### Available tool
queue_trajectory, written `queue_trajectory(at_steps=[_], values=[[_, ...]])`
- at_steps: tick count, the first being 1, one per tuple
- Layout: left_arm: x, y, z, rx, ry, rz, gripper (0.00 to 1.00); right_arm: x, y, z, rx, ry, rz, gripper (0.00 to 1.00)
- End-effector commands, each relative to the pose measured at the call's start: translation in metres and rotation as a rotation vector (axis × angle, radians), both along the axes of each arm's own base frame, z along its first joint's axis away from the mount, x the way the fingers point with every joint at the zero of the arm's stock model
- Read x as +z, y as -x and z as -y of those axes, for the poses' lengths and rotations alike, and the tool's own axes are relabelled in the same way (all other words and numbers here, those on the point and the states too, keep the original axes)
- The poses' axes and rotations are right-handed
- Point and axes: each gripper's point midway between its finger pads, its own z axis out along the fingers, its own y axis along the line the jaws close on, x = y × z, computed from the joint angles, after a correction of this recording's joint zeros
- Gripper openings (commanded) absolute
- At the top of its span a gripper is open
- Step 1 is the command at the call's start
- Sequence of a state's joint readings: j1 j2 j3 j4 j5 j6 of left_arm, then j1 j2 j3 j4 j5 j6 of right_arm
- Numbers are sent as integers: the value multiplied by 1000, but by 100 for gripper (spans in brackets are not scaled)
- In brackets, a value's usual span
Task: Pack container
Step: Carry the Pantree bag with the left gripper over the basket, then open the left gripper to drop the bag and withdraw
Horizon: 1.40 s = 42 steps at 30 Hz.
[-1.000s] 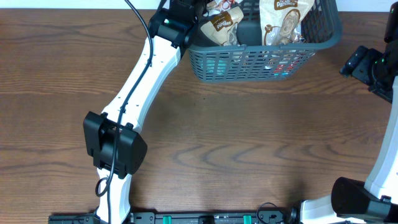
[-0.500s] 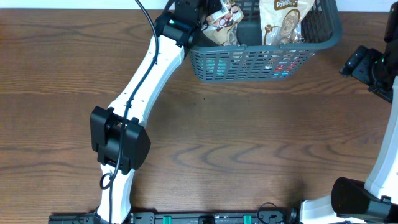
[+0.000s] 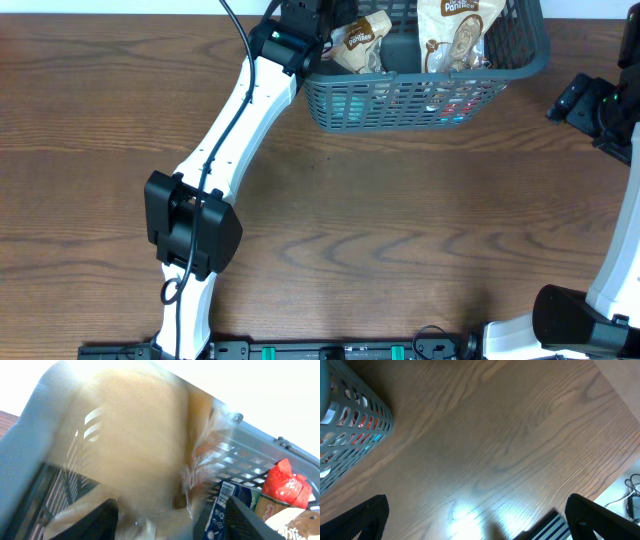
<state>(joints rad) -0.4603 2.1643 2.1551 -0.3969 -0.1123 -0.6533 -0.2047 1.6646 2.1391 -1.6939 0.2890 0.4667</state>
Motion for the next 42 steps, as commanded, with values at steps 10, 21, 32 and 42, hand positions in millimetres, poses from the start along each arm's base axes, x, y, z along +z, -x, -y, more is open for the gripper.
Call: queue_trajectory(at_steps=[10, 21, 32, 42], values=[[37, 0, -3, -15, -21, 94, 65, 1, 1, 4, -20, 13, 0, 99], [153, 61, -43, -45, -85, 249, 77, 1, 1, 4, -20, 13, 0, 99], [222, 185, -158, 50, -181, 208, 77, 1, 1, 4, -20, 13, 0, 99], [238, 298, -206, 77, -244, 183, 77, 1, 1, 4, -20, 13, 0, 99]])
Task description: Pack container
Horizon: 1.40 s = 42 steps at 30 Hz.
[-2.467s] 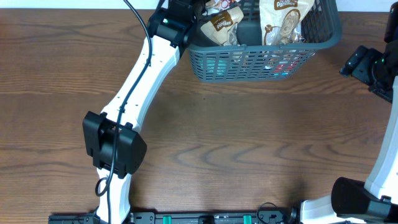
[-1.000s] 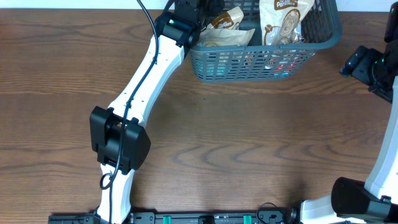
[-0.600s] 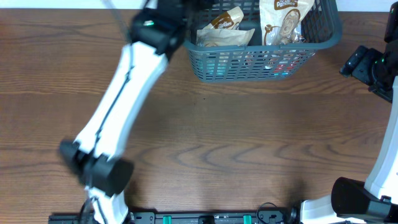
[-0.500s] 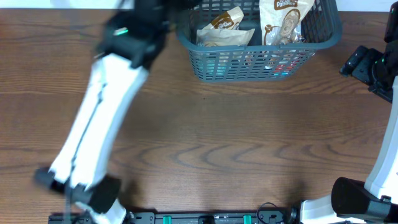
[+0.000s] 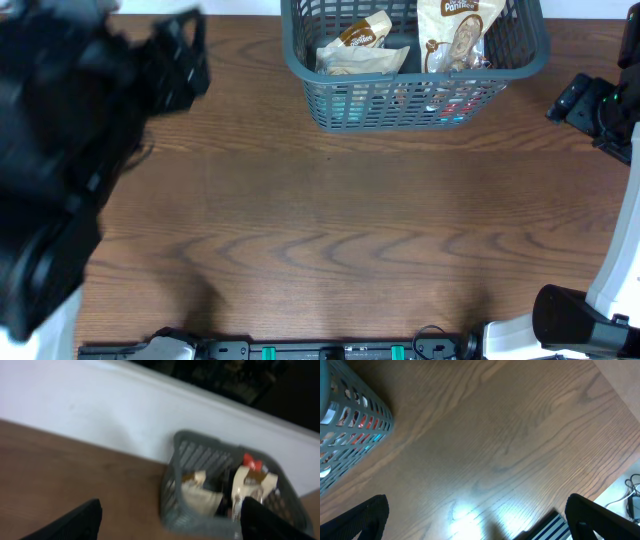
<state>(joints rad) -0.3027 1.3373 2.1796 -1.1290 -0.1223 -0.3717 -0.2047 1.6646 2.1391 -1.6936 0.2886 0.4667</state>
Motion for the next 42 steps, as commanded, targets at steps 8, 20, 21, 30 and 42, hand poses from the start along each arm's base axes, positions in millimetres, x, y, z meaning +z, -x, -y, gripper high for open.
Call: queue_trajectory(at_steps=[8, 20, 21, 30, 42], values=[[-4, 100, -60, 141, -94, -18, 77, 1, 1, 4, -21, 13, 0, 99], [-31, 204, -100, 184, -122, -39, 77, 1, 1, 4, -21, 13, 0, 99], [-34, 211, -102, 184, -123, -41, 77, 1, 1, 4, -21, 13, 0, 99], [-37, 253, -118, 206, -96, 35, 93, 1, 1, 4, -21, 13, 0, 99], [-37, 267, -122, 208, -78, 73, 99, 1, 1, 4, -21, 13, 0, 99]])
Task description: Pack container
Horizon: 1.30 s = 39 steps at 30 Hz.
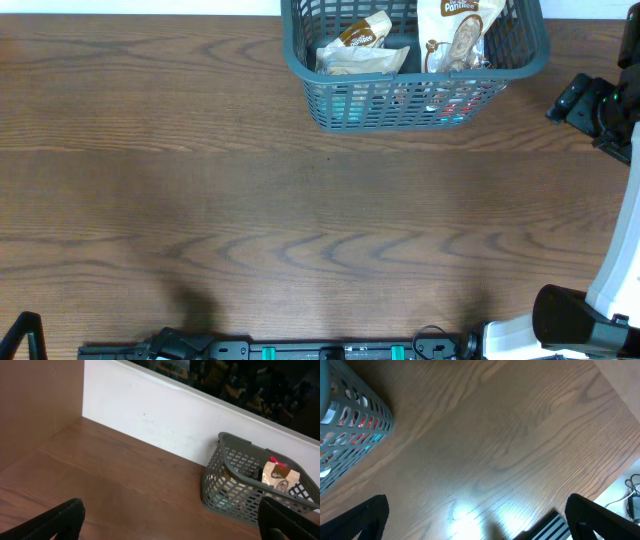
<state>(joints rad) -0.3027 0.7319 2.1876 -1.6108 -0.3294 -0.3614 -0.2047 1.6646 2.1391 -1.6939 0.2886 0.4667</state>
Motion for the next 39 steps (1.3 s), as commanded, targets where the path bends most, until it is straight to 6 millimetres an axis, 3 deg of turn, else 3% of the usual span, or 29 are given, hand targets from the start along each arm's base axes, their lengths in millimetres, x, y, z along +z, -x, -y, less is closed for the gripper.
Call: queue_trajectory(at_steps=[1, 13, 25, 34, 39], values=[[-17, 5, -4, 17, -40, -74, 99, 1, 1, 4, -21, 13, 0, 99], [-17, 5, -4, 17, -41, -74, 99, 1, 1, 4, -21, 13, 0, 99], [-15, 4, -4, 3, -174, -83, 99, 1, 1, 4, -21, 13, 0, 99], [13, -9, 32, -180, -451, 20, 99, 1, 1, 4, -21, 13, 0, 99], [13, -22, 43, -195, -457, 21, 99, 1, 1, 4, -21, 13, 0, 99]])
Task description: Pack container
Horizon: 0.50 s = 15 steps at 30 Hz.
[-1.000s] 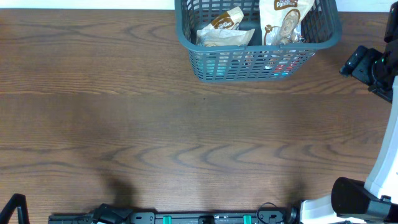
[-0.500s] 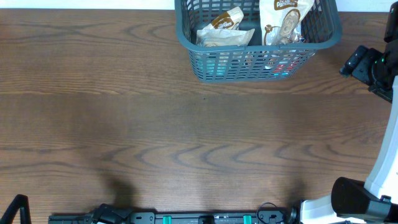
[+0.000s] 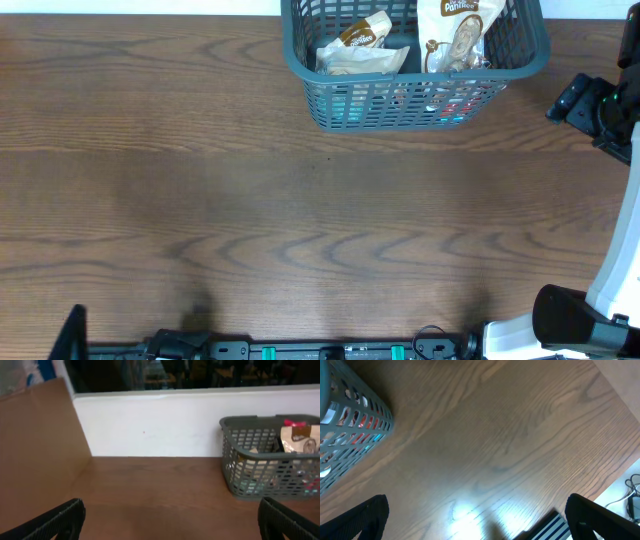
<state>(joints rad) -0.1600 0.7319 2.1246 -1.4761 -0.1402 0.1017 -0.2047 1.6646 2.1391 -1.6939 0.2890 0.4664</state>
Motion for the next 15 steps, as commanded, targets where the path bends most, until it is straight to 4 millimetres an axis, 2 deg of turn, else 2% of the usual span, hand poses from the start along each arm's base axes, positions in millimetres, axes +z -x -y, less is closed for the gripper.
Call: queue_trajectory(at_steps=[1, 9, 15], values=[[-4, -10, 15, -65, -55, -18, 99, 1, 1, 4, -21, 13, 0, 99], [-5, -39, 29, -90, -37, 66, 99, 1, 1, 4, -21, 13, 0, 99], [-21, -64, 29, -75, -37, 122, 98, 1, 1, 4, -21, 13, 0, 99]])
